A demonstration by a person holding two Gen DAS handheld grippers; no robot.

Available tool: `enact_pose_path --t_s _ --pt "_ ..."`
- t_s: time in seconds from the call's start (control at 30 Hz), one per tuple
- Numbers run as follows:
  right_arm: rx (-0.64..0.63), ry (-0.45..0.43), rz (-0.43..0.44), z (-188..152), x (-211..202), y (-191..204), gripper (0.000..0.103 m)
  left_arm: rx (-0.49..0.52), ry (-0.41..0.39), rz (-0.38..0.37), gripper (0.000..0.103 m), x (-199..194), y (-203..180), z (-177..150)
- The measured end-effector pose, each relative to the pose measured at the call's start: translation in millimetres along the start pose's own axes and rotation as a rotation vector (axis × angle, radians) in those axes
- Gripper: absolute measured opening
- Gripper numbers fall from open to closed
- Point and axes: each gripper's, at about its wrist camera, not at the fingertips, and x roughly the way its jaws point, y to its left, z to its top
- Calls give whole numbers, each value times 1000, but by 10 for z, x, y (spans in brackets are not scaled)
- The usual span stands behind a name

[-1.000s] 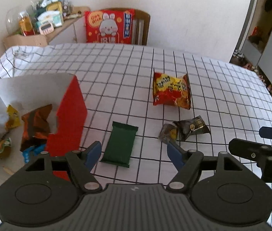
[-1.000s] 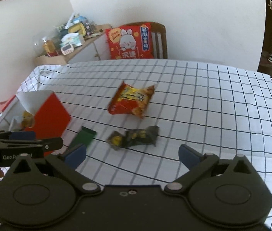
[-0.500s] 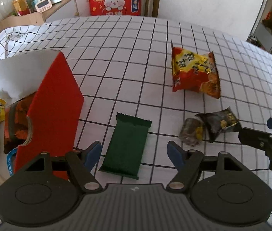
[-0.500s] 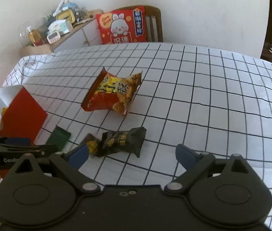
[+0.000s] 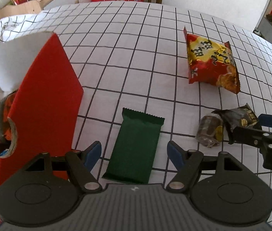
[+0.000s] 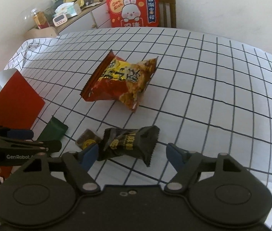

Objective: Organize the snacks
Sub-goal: 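Move both tools back toward the green bar and dark packet, then grasp the green bar with the left tool while the right tool grasps the dark packet, then carry the green bar and dark packet with both tools over the red box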

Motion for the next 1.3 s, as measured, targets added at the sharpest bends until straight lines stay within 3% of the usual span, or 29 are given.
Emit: enact_pose_path --t_s 0.23,0.33,0.47,0.87,1.3 --pt "22 17 23 22 95 -44 71 -10 5 -13 74 71 67 -1" --pt "16 18 33 28 115 -40 64 6 -9 -10 65 57 54 -9" --pt "10 13 36 22 112 -26 58 33 -17 -15 46 5 5 -19" --pt "39 -7 8 -122 -58 -40 45 33 -9 -17 44 -122 -52 -154" --pt "60 -37 37 -421 -577 113 38 -11 -41 -75 44 -602 24 -365"
